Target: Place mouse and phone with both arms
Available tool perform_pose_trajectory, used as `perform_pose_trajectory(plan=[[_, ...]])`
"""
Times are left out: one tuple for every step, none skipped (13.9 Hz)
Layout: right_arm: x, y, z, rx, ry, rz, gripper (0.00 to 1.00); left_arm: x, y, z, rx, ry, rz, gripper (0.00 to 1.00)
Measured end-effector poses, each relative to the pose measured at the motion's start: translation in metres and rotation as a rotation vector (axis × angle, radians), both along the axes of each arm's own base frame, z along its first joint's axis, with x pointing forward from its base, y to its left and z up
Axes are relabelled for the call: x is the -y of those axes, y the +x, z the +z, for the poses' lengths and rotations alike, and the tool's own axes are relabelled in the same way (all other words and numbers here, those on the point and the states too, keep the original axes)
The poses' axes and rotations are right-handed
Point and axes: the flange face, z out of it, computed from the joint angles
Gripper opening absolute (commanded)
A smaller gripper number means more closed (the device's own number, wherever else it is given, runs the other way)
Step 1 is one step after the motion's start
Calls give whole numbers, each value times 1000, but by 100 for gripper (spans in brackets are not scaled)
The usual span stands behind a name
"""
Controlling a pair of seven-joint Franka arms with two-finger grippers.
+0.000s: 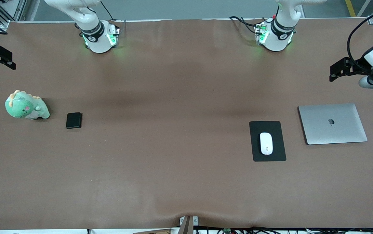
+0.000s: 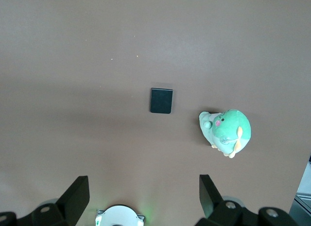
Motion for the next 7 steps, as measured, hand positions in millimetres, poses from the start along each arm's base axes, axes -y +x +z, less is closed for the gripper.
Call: perform_pose_trajectory(plan=[[0, 0, 0, 0, 1, 0, 100, 0, 0, 0, 0, 0, 0, 100], [0, 0, 0, 0, 3, 0, 100, -1, 0, 0, 0, 0, 1, 100], [-1, 0, 0, 0, 9, 1, 100, -1, 0, 0, 0, 0, 1, 100], [-3, 0, 0, 1, 24, 3, 100, -1, 0, 0, 0, 0, 1, 100], [-4, 0, 0, 3, 42, 4, 100, -1, 0, 0, 0, 0, 1, 100], [-3, 0, 0, 5, 54, 1, 100, -1, 0, 0, 0, 0, 1, 100], [-2, 0, 0, 6, 61, -2, 100, -1, 0, 0, 0, 0, 1, 100]])
